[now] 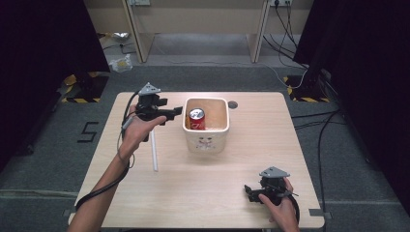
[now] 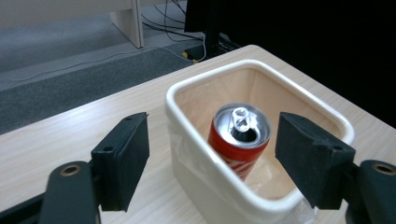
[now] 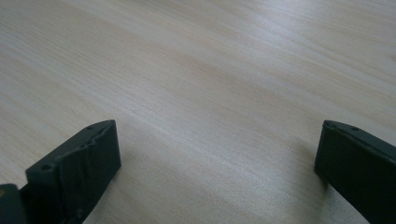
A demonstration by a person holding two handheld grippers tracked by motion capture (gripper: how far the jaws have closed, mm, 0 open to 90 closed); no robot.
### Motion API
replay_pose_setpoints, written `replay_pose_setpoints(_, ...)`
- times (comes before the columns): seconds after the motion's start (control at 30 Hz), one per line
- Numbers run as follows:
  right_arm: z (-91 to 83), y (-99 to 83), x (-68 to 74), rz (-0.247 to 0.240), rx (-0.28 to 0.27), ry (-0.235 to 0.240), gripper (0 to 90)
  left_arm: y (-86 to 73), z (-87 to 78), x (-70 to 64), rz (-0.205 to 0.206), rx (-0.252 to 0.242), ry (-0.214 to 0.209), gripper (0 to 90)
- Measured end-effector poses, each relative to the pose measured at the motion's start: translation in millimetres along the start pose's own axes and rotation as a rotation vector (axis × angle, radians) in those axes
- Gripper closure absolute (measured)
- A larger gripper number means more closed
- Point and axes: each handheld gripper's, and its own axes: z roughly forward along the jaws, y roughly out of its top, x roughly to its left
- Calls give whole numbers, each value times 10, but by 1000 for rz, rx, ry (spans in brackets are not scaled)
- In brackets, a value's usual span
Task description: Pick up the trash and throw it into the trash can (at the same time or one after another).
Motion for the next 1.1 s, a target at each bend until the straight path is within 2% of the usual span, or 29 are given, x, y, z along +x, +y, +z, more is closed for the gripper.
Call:
replay_pose_setpoints(0.13,-1,0,0,0,1,0,5,-81,-69,72,-3,9,23,247)
replay_pose_setpoints(0.5,0,0,-1,-2,0,0,4,-319,-189,254,-55,11,65,220)
replay_pose_setpoints(0.9,-1,1,-1,-2,2,-1,4,-550,-179,375,-78,33,123,211)
replay_pose_setpoints(0.97,0,1,-2,-3,1,-1,4,-620,-154,407,-82,40,143,211)
replay_pose_setpoints(1.1,-1,1,0,0,3,-1,5,-722,-113,439,-92,54,154,211)
